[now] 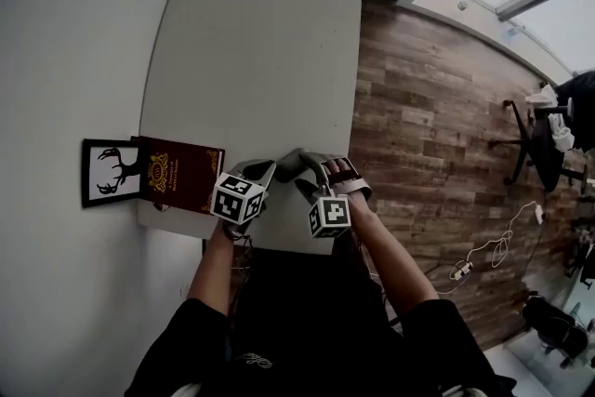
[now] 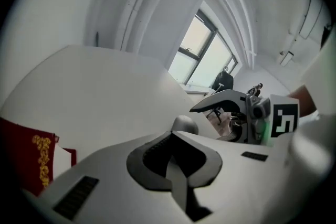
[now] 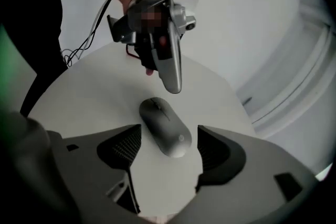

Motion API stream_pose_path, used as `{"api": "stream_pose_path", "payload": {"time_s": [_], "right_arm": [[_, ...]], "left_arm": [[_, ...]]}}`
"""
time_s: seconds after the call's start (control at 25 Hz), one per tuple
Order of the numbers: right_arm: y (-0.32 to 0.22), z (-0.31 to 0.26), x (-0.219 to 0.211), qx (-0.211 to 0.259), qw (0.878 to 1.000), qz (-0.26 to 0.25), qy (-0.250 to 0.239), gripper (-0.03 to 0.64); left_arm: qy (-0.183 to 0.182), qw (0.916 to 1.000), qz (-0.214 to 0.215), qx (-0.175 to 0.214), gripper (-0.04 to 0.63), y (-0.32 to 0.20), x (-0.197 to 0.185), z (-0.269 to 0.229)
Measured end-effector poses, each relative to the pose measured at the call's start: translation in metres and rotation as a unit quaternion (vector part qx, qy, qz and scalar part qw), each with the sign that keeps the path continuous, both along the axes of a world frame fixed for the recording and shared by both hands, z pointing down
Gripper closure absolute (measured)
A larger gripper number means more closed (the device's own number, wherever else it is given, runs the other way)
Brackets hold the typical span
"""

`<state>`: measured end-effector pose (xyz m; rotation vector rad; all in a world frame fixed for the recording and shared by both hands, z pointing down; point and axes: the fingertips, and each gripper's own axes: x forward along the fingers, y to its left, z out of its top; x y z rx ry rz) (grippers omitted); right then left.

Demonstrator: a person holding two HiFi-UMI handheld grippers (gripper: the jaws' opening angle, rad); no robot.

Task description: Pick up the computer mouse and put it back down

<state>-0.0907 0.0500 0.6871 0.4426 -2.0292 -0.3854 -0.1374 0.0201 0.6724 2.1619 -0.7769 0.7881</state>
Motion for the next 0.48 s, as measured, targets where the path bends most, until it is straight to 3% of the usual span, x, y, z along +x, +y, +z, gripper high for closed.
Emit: {"api": "stream_pose_path", "payload": {"time_s": [0.16, 0.36, 0.48], "right_arm": [[-0.002, -0.006, 0.001, -0.012, 1.000, -0.005, -0.004, 0.288], [0.005, -0.002, 0.005, -0.013, 0.998, -0.058, 0.031, 0.288], [0.005, 0.002, 0.001, -0.044, 0.992, -0.101, 0.056, 0.288]], "left_arm": [[-0.001, 0.9999, -0.012, -0.006, 0.597, 0.003, -0.008, 0.003], [-0.010, 0.9998, -0.014, 0.009, 0.597, 0.002, -0.010, -0.001], [-0.005, 0.9996, -0.021, 0.018, 0.597, 0.001, -0.008, -0.008]]}}
